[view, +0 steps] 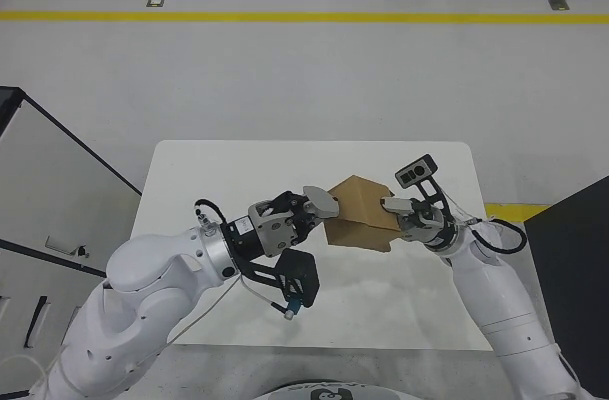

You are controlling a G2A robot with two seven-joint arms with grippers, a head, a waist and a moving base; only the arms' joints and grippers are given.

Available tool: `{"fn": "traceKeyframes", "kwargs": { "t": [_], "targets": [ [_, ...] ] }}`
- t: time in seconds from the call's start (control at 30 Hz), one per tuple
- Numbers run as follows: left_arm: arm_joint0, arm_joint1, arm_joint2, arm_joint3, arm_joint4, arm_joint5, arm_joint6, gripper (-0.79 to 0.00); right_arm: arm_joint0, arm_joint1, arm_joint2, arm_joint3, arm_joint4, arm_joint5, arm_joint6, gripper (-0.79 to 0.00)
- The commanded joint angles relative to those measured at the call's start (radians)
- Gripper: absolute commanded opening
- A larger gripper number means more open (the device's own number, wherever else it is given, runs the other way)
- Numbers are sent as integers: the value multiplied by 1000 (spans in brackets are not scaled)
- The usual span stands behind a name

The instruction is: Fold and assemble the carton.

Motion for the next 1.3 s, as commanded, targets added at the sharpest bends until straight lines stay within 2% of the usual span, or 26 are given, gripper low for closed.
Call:
{"fn": "traceKeyframes", "kwargs": {
  "t": [0.0,0.53,0.8,1.27],
  "targets": [
    [0,0,0,0,0,0,0,-785,0,0,0,0,0,0,0,-785],
    [-14,0,33,0,39,-20,34,-785,-1,15,70,-69,-126,-65,8,-785],
    [-39,1,58,0,60,-72,43,-785,-15,16,83,-84,-120,-92,4,-785],
    [-69,-4,99,1,55,-92,30,-785,-13,18,70,-82,-107,-82,46,-785]
  ]
}}
